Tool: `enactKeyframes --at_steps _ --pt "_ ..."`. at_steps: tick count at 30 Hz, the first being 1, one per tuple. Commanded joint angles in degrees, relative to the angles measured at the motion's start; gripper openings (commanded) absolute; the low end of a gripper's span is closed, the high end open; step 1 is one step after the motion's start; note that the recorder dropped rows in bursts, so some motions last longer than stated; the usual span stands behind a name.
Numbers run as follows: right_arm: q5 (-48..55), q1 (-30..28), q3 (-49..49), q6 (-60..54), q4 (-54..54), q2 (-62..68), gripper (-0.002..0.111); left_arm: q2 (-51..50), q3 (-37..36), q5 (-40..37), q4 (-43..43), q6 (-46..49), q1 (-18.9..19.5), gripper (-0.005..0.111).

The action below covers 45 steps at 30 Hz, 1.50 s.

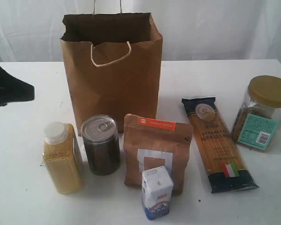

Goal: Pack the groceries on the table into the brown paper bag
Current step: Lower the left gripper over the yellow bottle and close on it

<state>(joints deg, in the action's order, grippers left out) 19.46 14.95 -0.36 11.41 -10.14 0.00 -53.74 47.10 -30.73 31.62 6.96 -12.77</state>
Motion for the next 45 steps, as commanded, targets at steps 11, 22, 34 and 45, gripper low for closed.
enactKeyframes --at_steps 11,22,34,45 --pt "-0.23 -0.01 0.36 -0.03 -0.04 0.00 0.000 -16.09 9.43 -1.25 -2.82 6.00 -6.89 0.067" --pt "-0.23 -0.01 0.36 -0.03 -0.04 0.00 0.000 -21.76 15.94 -10.59 -16.05 -4.71 -7.29 0.067" --pt "-0.23 -0.01 0.36 -0.03 -0.04 0.00 0.000 -23.95 16.06 -13.05 -13.60 -5.16 -7.38 0.070" --pt "-0.23 -0.01 0.36 -0.03 -0.04 0.00 0.000 -27.54 16.06 -15.34 -10.22 -1.46 -7.38 0.090"
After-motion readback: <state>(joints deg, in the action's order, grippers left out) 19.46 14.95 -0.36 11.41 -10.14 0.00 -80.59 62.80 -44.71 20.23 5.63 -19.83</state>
